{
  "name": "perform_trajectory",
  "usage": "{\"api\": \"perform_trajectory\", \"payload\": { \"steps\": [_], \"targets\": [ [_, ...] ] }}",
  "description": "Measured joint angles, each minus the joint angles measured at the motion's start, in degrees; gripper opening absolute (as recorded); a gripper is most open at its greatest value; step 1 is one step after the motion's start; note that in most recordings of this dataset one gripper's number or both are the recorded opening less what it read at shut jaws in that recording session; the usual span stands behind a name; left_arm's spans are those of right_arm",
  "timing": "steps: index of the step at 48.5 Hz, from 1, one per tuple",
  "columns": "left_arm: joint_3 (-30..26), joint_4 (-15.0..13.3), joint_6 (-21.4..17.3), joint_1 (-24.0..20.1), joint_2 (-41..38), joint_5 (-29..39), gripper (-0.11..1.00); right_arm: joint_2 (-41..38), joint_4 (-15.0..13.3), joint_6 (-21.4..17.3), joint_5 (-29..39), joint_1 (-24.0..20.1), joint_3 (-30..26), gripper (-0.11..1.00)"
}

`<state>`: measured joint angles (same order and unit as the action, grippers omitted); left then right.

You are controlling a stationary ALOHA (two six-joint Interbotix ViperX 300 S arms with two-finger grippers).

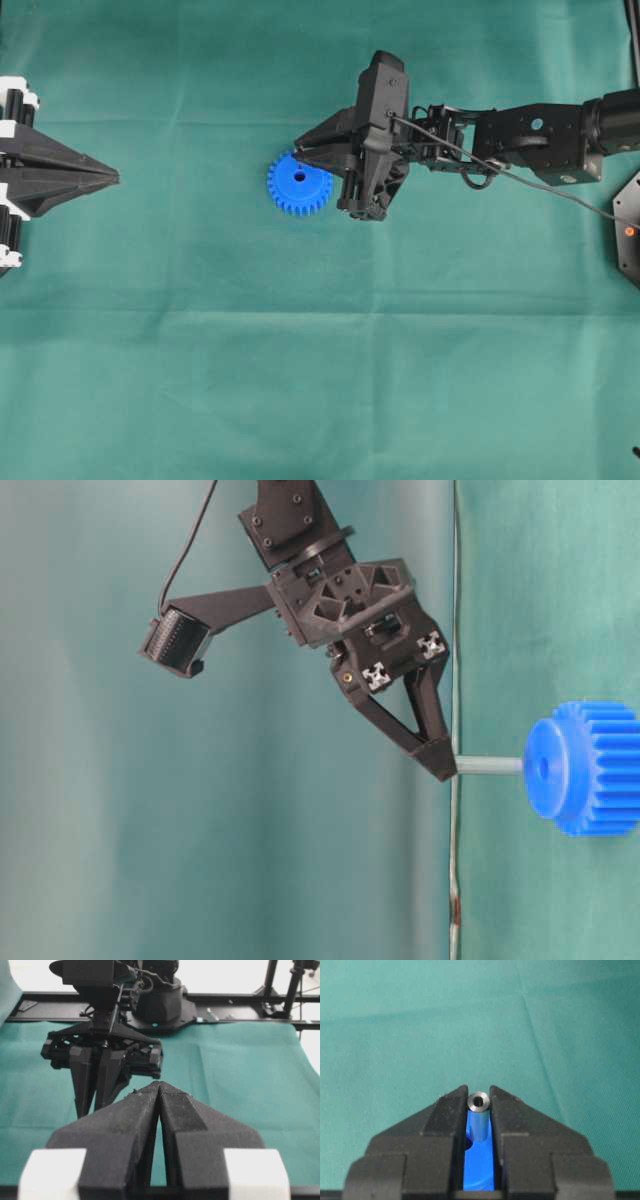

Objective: Insert the shaft placed at a random location into the center hole of the medium gear at another random location.
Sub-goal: 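Align the held shaft above the gear's center hole with the right gripper, then lower the shaft into the gear's center hole with the right gripper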

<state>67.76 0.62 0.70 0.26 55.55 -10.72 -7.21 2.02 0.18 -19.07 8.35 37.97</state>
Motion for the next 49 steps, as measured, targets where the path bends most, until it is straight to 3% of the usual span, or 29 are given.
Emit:
{"api": "perform_trajectory", "payload": {
  "steps": [49],
  "targets": [
    [0.0, 0.0, 0.0, -0.1, 0.0, 0.0, 0.0, -1.6, 0.4, 0.0, -1.1, -1.2, -0.4, 0.13]
  ]
}}
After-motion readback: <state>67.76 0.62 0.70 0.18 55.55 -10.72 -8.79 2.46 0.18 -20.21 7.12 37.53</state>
